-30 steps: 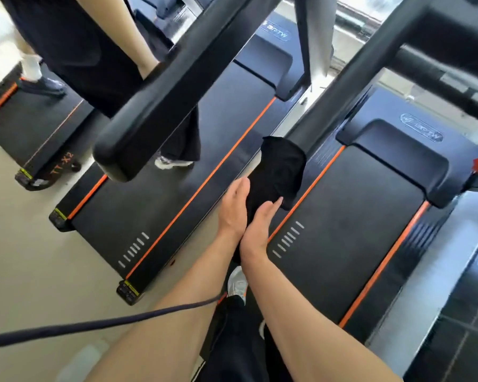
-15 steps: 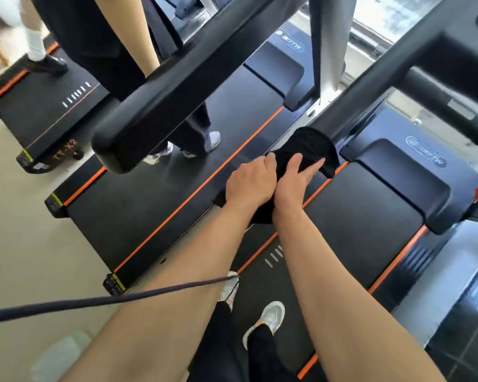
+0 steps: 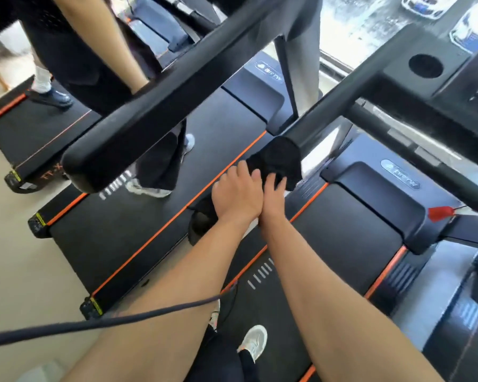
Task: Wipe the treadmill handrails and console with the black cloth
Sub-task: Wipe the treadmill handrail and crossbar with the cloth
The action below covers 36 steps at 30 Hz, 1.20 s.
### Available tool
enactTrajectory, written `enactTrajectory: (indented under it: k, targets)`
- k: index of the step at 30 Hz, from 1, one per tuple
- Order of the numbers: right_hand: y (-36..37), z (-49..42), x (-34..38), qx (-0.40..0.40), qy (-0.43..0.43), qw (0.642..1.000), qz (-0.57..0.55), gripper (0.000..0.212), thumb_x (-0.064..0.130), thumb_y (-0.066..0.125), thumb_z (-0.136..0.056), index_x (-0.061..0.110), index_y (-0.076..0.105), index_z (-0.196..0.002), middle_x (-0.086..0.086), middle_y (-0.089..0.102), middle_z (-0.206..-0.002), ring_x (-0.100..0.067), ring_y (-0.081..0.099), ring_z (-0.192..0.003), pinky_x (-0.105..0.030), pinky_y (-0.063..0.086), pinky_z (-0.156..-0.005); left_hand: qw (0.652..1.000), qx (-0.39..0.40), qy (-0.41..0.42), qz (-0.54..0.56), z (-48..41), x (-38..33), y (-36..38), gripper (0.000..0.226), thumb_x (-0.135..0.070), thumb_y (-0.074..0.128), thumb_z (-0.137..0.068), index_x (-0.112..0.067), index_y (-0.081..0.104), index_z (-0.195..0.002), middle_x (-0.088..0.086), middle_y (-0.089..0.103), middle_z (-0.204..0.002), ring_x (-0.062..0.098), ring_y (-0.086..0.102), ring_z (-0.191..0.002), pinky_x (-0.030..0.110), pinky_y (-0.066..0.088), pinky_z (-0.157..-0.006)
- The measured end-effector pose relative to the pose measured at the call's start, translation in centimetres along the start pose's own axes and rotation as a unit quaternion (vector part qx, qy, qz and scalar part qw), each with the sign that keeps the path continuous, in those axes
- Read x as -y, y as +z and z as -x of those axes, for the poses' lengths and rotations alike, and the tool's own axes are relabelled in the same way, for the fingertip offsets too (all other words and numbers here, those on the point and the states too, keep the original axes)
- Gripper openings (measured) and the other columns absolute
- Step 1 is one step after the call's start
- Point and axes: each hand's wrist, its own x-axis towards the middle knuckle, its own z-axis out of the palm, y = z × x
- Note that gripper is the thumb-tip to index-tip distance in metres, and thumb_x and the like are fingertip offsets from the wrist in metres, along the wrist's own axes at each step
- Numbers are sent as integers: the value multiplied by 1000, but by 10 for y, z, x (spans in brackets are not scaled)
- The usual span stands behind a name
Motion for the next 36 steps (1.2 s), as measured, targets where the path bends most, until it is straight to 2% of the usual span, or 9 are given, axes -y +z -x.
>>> enactTrajectory:
  k: [5,10,12,15,19,23,28,32,36]
  targets:
    - [-8,-14,7,51,55,997,-27,70,65,30,-97,48,-9,-153,5,37,-150,-31,42,-135,-54,38,-110,988,142,-42,51,-32,-13,-20,48,-46,18,-101,-23,54,-123,7,58,-134,34,54,-122,46,38,-99]
    - [9,-53,47,-77,24,993,-92,72,63,24,-95,38,-4,-157,4,16,-166,-28,29,-147,-51,25,-119,932,295,-76,197,-94,-43,-21,56,-50,27,-105,-15,56,-138,10,51,-147,27,49,-132,36,35,-111]
    - [12,-73,67,-145,2,984,-99,83,65,25,-87,29,5,-158,0,23,-164,-26,31,-146,-49,27,-119,888,330,-124,296,-118,-57,-13,48,-53,38,-102,-17,68,-117,7,66,-128,19,65,-102,25,50,-88]
    - [9,-98,87,-204,-27,976,-72,76,61,30,-94,22,13,-158,-3,29,-162,-24,32,-146,-44,29,-118,868,345,-122,335,-153,-86,0,33,-47,41,-103,-24,65,-106,-2,70,-107,7,61,-77,17,47,-62]
    - [-18,-141,120,-225,-27,973,-37,69,54,30,-102,17,15,-158,-4,32,-161,-24,35,-145,-36,28,-114,871,365,-77,320,-189,-133,11,46,-46,37,-102,-15,69,-114,8,68,-123,21,64,-106,34,48,-97]
    - [-41,-166,162,-232,-3,971,-62,64,55,31,-102,13,32,-150,-8,47,-147,-29,48,-128,-39,38,-105,894,347,2,282,-206,-181,6,56,-43,23,-106,-9,51,-141,13,47,-149,24,43,-137,30,30,-107]
    - [-38,-144,148,-191,3,980,-49,63,52,26,-104,22,15,-159,-2,30,-161,-25,34,-144,-35,25,-113,914,333,88,213,-191,-158,7,70,-59,16,-90,-10,54,-123,12,56,-133,28,51,-120,36,36,-94]
    - [-20,-104,104,-140,16,990,10,65,46,28,-105,17,6,-159,-5,16,-166,-21,21,-151,-31,16,-119,928,321,36,188,-155,-100,7,68,-74,14,-75,-30,53,-111,9,60,-128,31,53,-121,46,38,-104]
    - [-17,-93,99,-121,25,992,13,68,43,30,-105,10,4,-158,-8,13,-166,-20,18,-151,-28,15,-116,932,309,-12,188,-145,-96,3,58,-63,21,-96,-32,55,-131,1,54,-143,28,47,-132,41,32,-108]
